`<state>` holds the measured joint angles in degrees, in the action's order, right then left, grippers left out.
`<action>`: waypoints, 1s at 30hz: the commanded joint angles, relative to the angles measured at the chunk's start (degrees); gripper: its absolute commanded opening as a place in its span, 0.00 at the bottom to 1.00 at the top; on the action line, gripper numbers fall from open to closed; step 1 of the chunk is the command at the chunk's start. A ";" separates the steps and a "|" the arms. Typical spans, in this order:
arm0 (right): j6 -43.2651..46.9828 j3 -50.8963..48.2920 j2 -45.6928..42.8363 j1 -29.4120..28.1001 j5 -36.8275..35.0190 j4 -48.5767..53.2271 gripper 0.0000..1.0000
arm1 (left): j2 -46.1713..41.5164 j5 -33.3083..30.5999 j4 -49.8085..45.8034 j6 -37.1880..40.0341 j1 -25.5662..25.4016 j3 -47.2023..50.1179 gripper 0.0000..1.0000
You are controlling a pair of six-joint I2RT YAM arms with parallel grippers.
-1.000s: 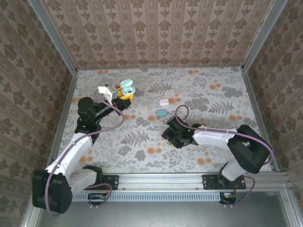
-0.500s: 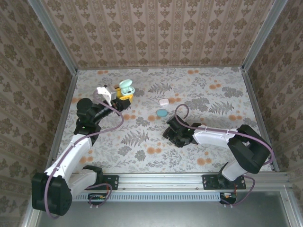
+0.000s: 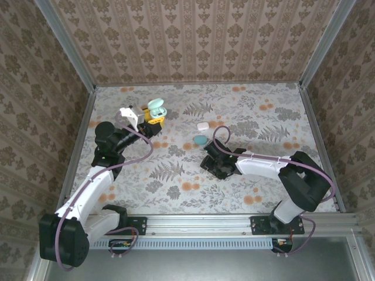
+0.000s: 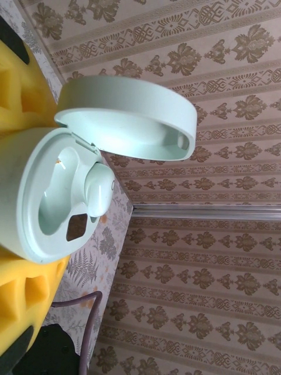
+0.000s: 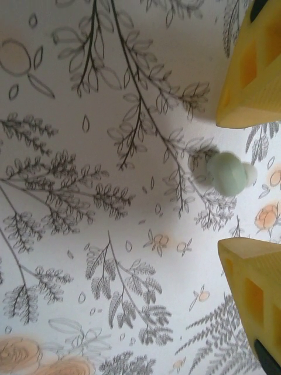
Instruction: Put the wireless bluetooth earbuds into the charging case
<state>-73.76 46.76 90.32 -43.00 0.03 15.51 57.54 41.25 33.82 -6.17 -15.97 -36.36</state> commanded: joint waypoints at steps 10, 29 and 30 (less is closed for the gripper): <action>-0.23 2.17 1.07 -0.59 0.40 1.79 0.53 | -0.45 0.23 1.68 0.63 0.59 -0.02 0.26; 4.84 7.19 6.75 -0.59 1.55 2.73 0.41 | -1.28 0.13 0.94 0.79 0.68 -0.16 0.26; 5.56 7.54 7.11 -0.57 1.56 3.07 0.40 | -1.37 0.08 0.95 0.74 0.65 -0.18 0.26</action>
<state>-70.72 52.29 96.05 -43.38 1.10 16.69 57.52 41.25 33.80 -6.17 -15.90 -36.36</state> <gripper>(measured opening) 0.408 0.355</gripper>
